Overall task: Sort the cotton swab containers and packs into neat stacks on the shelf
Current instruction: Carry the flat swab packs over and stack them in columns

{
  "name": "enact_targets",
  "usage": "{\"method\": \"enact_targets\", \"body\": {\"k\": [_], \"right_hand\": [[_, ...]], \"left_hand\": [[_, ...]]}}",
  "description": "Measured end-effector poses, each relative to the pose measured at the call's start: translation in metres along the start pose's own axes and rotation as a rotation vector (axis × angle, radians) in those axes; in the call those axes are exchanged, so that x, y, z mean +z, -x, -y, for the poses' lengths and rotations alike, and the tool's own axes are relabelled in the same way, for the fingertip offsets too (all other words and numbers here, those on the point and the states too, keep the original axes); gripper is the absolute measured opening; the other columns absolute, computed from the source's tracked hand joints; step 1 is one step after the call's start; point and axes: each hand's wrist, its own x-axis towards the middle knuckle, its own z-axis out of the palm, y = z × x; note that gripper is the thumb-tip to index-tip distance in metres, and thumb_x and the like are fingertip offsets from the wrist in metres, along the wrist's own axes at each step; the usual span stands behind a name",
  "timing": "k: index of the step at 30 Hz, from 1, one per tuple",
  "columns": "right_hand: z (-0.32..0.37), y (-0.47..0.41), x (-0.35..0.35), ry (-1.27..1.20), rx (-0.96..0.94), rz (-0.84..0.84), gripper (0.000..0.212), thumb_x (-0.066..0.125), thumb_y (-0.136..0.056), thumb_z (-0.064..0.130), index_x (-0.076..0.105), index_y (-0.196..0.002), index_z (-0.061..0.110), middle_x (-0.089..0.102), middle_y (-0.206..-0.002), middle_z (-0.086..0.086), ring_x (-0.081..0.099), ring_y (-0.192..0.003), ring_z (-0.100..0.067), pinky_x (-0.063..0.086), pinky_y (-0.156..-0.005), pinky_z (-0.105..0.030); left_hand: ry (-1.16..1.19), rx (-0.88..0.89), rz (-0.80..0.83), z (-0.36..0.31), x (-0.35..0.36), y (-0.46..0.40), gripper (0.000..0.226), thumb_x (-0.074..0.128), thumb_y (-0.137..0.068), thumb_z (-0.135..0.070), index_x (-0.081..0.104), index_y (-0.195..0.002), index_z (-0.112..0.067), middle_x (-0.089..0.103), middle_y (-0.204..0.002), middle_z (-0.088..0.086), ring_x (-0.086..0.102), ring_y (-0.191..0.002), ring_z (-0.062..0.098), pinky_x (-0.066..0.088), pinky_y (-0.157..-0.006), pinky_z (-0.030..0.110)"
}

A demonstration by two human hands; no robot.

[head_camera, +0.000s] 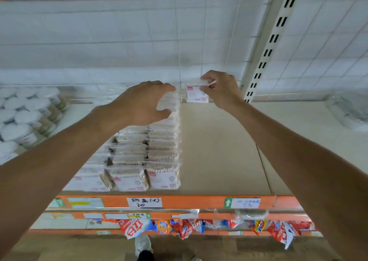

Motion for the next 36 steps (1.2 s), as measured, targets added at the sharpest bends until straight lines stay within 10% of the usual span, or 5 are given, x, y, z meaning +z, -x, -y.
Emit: {"method": "enact_targets", "body": {"k": [17,28,36], "right_hand": [[-0.013,-0.004,0.029,-0.024,-0.1,-0.062,0.028,0.076,-0.086,0.014,0.058,-0.105,0.007,0.064,-0.103,-0.006,0.068,-0.08,-0.021,0.05,-0.068,-0.016],[-0.007,0.026,0.019,-0.105,0.05,-0.119,0.044,0.078,-0.086,0.027,0.05,-0.117,0.01,0.066,-0.108,-0.004,0.07,-0.086,-0.018,0.059,-0.078,-0.041],[0.053,0.142,-0.04,0.21,-0.186,0.202,0.054,0.07,-0.091,0.042,0.046,-0.134,0.02,0.059,-0.134,-0.001,0.06,-0.118,-0.017,0.051,-0.098,-0.045]], "left_hand": [[0.066,-0.01,-0.06,0.018,0.008,0.01,0.055,0.065,-0.094,-0.034,0.045,-0.144,-0.031,0.055,-0.137,-0.005,0.048,-0.128,0.015,0.036,-0.103,0.027],[0.086,0.045,-0.067,0.009,0.015,0.029,0.054,0.064,-0.094,-0.031,0.046,-0.145,-0.028,0.055,-0.136,-0.005,0.049,-0.127,0.013,0.042,-0.105,0.034],[0.075,0.248,-0.107,-0.005,0.026,0.075,0.057,0.066,-0.092,-0.03,0.048,-0.145,-0.022,0.056,-0.135,-0.004,0.049,-0.128,0.016,0.044,-0.103,0.032]]}}
